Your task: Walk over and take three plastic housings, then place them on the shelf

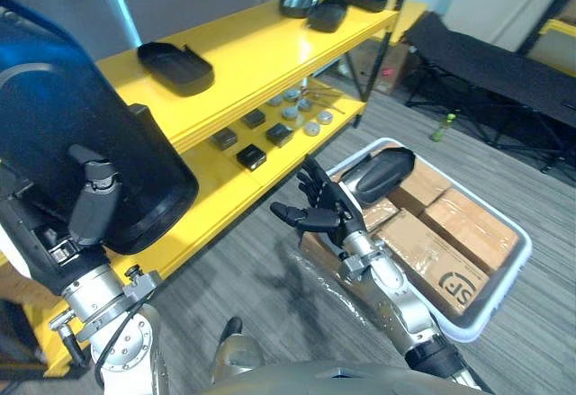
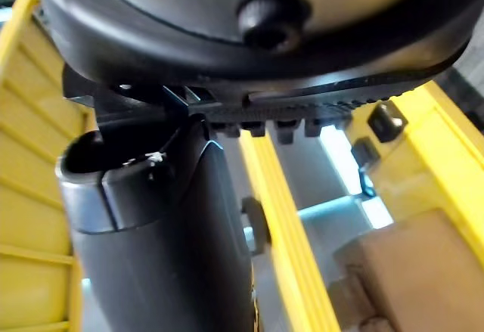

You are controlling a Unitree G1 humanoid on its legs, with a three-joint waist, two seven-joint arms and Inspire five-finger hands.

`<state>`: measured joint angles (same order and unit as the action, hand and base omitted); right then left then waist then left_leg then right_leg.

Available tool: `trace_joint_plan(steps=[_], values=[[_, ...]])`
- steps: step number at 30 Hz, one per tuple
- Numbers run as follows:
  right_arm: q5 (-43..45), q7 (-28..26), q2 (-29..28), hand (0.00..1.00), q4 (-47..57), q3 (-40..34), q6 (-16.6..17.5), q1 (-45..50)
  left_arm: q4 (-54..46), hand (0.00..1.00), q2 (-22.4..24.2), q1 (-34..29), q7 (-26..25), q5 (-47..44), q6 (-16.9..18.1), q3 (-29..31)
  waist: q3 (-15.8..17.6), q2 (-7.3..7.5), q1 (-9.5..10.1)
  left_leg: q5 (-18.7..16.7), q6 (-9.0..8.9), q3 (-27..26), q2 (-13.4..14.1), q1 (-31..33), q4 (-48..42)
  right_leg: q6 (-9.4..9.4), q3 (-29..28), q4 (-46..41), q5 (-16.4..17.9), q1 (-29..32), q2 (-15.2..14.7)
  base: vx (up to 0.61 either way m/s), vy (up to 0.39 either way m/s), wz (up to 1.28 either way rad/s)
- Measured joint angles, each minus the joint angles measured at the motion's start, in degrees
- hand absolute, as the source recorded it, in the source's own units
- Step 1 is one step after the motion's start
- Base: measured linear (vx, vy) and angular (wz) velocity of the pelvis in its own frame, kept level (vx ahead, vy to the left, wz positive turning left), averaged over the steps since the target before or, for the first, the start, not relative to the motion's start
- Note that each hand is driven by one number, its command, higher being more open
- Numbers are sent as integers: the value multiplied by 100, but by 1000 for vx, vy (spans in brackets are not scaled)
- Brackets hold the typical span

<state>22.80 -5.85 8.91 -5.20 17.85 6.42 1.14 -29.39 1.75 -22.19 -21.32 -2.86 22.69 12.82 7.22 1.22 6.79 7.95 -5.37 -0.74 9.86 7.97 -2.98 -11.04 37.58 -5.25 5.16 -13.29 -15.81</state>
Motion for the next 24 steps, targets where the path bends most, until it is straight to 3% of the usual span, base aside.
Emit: trace_joint_plan(steps=[2,4,8,13,18,20,24], values=[[14,-13,56,100,144,-176,0,116,1,0,21,-107,146,-164,30,-191,98,-181,52,222,-144,-37,5,-61,220,-59,121,-109,53,-77,7,-83,16,68],[75,-72,9,100,176,-239,6,128,0,0,6,-108,322,-289,135,-245,108,-220,62,252,-148,-39,-13,-64,256,-54,136,-166,88,-79,-19,-47,14,15],[330,-245,-115,100,380,-128,198,94,0,0,-36,-84,870,-409,390,-433,109,-203,81,339,-150,-189,-48,-83,464,7,-17,-319,126,154,-140,-60,33,-9],[277,-387,-289,100,416,25,568,-41,0,0,-394,51,1511,-532,399,-1034,110,-186,19,580,-117,-172,-157,-151,774,14,-260,-471,200,301,-228,-62,30,5],[236,-575,-140,100,420,135,696,-80,0,0,-440,154,1523,-618,402,-1206,119,-271,-69,645,-46,83,-91,-27,774,-63,-323,-616,427,337,-76,-109,-31,21],[258,-698,-18,100,420,137,696,-66,53,0,-450,149,1486,-645,408,-1206,126,-283,-62,656,-29,176,-70,59,703,9,-444,-859,649,447,-28,-89,-39,23],[345,-763,13,100,419,162,698,-78,213,0,-448,146,1258,-617,431,-1183,227,-283,85,463,-129,296,-72,318,119,28,-511,-1189,756,514,-65,-48,-26,10]])
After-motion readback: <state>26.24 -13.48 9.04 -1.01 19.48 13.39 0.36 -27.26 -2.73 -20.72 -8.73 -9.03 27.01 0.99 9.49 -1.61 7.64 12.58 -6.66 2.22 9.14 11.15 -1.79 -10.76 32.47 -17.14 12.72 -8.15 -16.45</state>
